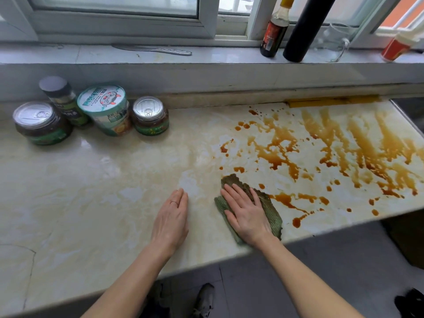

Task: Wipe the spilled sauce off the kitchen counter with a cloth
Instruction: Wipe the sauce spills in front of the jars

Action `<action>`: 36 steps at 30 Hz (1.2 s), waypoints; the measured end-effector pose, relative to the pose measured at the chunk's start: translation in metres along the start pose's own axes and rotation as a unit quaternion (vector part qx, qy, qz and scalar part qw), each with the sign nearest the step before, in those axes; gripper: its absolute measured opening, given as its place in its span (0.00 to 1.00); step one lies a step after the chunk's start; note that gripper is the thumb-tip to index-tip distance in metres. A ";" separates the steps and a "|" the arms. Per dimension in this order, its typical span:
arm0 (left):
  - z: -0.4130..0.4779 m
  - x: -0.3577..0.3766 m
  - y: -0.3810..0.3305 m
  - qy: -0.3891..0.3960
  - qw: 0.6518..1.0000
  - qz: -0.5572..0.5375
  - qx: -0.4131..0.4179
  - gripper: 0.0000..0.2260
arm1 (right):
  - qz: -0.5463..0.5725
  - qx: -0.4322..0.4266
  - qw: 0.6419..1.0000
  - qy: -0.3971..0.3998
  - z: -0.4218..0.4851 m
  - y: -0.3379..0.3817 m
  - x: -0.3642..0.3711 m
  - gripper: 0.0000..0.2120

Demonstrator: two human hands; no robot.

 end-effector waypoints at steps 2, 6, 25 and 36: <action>-0.001 0.004 0.003 0.004 1.000 0.010 -0.009 0.30 | -0.003 0.018 1.000 -0.003 0.002 -0.006 0.000 0.26; -0.005 0.009 -0.002 -0.001 0.999 0.025 -0.020 0.33 | 0.018 0.005 0.999 -0.035 -0.010 0.016 -0.006 0.27; -0.006 0.012 -0.002 0.042 0.998 0.001 -0.054 0.33 | 0.034 -0.029 0.998 -0.032 -0.010 0.015 -0.003 0.28; -0.004 0.010 -0.002 0.064 0.996 -0.008 -0.056 0.34 | 0.035 -0.019 0.999 0.005 0.050 0.016 0.001 0.28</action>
Point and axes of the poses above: each hand's wrist, its own z-axis towards the middle knuckle, its own x-axis out of the palm, y = z × x, the point moved 9 cm from there along z, towards the middle knuckle, and after that the axes turned 13 degrees about -z, right-handed, at the moved point
